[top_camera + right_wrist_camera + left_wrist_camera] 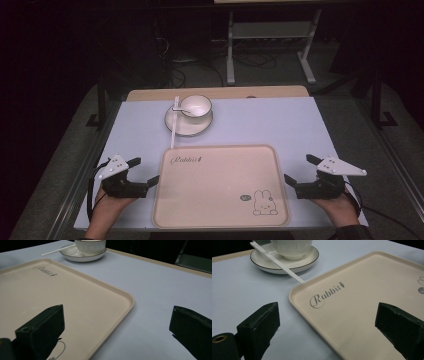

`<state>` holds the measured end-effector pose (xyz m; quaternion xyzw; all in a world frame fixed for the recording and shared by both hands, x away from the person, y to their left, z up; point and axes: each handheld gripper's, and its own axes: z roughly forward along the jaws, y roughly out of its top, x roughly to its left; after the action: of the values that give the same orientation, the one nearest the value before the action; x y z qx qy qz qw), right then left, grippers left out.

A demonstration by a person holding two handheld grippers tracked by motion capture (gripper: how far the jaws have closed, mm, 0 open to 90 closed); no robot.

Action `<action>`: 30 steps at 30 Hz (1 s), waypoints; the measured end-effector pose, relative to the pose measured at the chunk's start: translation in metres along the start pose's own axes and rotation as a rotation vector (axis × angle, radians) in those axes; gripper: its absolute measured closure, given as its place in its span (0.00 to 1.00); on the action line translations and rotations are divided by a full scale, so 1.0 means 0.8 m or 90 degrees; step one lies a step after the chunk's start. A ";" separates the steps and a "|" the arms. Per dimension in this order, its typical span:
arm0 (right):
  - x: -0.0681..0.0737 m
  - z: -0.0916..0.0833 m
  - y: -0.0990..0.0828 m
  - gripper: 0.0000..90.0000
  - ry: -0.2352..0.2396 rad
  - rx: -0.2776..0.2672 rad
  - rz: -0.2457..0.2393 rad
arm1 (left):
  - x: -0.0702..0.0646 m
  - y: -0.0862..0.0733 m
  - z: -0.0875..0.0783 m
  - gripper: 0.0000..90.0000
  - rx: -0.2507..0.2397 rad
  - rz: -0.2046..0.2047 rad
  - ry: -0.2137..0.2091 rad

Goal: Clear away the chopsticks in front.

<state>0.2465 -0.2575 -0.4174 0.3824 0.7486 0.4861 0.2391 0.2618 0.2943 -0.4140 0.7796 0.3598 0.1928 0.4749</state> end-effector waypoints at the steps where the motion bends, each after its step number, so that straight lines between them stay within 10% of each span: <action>1: 0.000 0.000 0.000 0.00 0.001 0.000 0.000 | 0.000 0.000 0.001 0.06 0.002 0.000 0.000; 30: 0.003 0.003 0.002 0.00 0.011 0.000 -0.013 | 0.040 0.048 0.049 0.06 0.041 -0.020 0.021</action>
<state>0.2474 -0.2540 -0.4168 0.3703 0.7544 0.4869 0.2380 0.3230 0.2833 -0.4001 0.7856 0.3858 0.1864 0.4464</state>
